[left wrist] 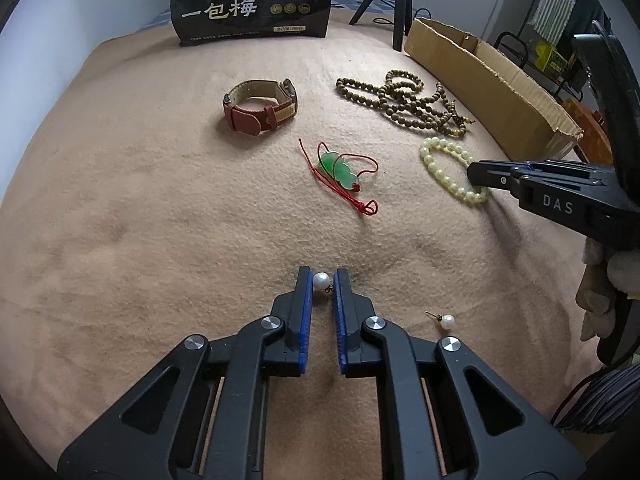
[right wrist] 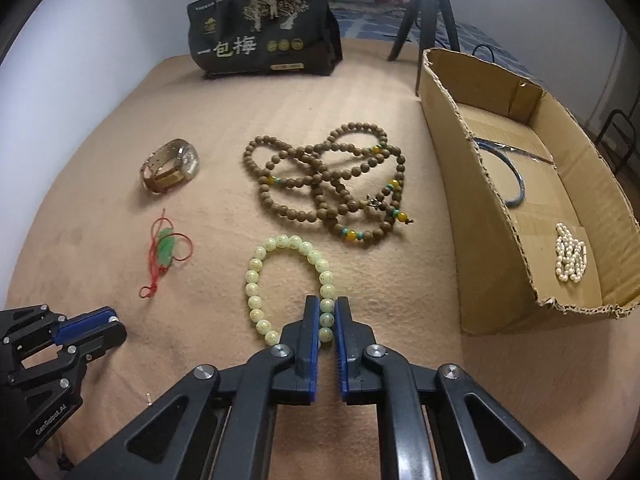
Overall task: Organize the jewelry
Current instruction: 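Close left tool on the white pearl while right tool grasps the green bead bracelet, then carry the pearl with left tool while right tool lowers the bracelet into the box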
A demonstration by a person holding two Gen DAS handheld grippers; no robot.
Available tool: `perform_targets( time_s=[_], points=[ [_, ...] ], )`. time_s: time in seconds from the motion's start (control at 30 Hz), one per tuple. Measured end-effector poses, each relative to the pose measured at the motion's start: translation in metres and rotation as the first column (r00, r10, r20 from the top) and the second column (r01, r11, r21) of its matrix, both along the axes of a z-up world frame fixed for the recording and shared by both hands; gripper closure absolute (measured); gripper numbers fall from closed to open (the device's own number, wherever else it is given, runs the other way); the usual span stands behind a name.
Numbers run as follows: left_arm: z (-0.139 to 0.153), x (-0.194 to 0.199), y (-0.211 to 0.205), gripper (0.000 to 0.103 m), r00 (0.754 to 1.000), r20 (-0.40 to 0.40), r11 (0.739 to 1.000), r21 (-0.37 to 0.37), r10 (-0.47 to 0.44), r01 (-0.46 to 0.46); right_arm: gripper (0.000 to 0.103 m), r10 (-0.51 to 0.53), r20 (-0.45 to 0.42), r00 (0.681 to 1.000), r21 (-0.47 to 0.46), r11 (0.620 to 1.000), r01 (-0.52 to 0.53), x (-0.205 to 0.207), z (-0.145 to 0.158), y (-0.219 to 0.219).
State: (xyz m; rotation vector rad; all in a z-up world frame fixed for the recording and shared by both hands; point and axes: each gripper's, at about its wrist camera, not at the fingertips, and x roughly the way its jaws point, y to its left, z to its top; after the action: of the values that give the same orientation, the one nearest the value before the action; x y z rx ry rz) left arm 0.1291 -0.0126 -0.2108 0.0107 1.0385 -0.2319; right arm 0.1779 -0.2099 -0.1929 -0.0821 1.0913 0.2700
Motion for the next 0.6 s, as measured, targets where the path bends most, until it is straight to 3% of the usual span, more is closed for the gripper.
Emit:
perform_targets(
  time_s=[0.23,0.6],
  points=[
    [0.013,-0.002,0.006,0.095,0.999,0.025,1.000,-0.011,0.026,-0.026,0.098,0.004,0.048,0.999,0.032,0.999,-0.005,-0.008,0.016,-0.004],
    [0.057,-0.004,0.002,0.095,0.993,0.114,0.997,-0.067,0.039,-0.032,0.098,0.009,0.166,0.986,0.075,0.997,-0.022,-0.019,0.065,-0.009]
  ],
)
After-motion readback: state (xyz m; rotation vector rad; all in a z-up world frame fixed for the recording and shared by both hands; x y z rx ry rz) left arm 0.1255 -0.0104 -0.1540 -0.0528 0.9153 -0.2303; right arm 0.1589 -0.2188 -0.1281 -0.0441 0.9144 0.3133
